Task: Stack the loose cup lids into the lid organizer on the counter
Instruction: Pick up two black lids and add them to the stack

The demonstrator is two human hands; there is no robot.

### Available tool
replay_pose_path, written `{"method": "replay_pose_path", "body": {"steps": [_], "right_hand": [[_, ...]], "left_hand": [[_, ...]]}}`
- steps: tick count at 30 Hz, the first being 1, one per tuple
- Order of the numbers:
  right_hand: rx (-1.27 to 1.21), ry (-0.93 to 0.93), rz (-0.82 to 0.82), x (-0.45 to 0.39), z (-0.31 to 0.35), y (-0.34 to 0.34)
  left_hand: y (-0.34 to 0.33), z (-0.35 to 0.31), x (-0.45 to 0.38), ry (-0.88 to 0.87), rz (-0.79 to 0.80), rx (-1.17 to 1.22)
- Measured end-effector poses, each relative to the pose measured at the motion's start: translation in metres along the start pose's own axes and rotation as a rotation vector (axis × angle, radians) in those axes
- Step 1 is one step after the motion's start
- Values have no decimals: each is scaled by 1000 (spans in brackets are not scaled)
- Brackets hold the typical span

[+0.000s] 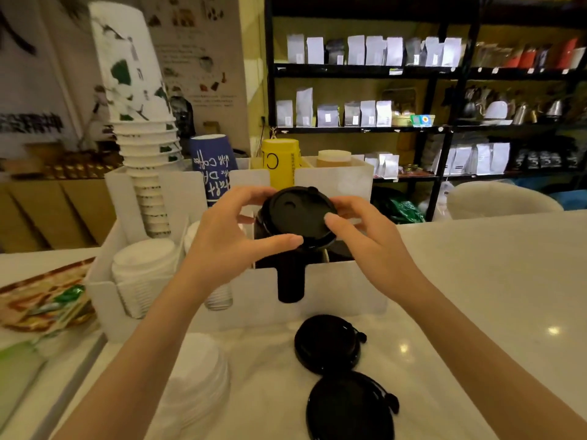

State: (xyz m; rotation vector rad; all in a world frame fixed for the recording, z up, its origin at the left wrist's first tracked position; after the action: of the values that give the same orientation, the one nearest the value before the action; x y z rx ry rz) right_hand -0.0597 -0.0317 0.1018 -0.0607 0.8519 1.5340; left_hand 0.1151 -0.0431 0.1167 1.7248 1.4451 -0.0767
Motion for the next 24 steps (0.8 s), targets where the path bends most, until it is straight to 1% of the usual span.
{"method": "replay_pose_path", "body": {"steps": [2,4,10,15,20,22,24], "right_hand": [[-78,20,-24,-12,-1,-5],[-117,19,-28,-20,-6,-10],[-69,22,-6,-31,-23,-19],[-55,11,47,-34,-30,-26],[13,-14,49,-36,-43,-27],[40,-20,26,-37,-48,-27],[60,-23,22,-38,-49,-27]], "left_hand": [[2,6,-3,15,-63,40],[2,11,-5,27,-92,71],[-3,31,-13,45,-143,162],[-6,39,-21,67,-178,116],[-8,48,-26,98,-218,106],[-10,48,-26,102,-203,67],[-13,46,-26,115,-153,22]]}}
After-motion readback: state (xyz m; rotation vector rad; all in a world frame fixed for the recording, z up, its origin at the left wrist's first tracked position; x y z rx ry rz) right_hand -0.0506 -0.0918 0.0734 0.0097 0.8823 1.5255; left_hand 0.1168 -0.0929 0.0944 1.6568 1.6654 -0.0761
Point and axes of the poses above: each hand's wrist, its own x-axis away from the middle knuckle, its own y-axis out of the back of the hand, z = x × y, the point moved 3 cm from there along -x, towards the middle knuckle, and after that the axes turned 8 degrees about z, right-handed, at the moved point
